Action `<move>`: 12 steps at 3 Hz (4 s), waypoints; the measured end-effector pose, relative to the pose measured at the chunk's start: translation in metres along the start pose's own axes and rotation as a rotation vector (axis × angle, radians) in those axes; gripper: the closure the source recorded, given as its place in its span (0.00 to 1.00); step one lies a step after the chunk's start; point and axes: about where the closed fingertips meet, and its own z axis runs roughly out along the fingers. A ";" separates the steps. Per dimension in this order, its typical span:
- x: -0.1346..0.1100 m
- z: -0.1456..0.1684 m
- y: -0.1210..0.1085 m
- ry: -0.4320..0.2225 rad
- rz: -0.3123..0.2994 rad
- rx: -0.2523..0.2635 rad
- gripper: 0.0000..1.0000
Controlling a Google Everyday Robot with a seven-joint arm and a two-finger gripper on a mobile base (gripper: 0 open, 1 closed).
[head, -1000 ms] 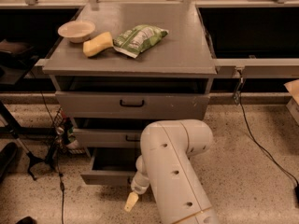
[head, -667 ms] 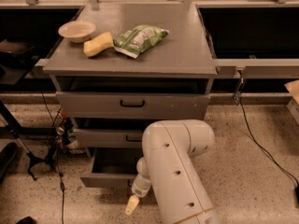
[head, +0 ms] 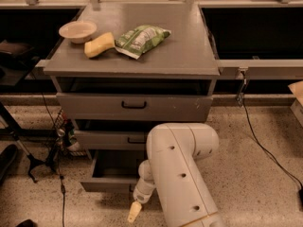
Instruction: Open bottom drawer
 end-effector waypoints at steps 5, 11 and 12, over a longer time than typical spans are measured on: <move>0.002 -0.009 0.047 -0.025 -0.169 -0.147 0.00; -0.040 -0.119 0.007 -0.279 -0.217 0.220 0.00; -0.051 -0.099 -0.015 -0.256 -0.196 0.177 0.00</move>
Offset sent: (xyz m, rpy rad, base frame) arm -0.0728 0.0090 0.0488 0.2063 0.0382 0.2501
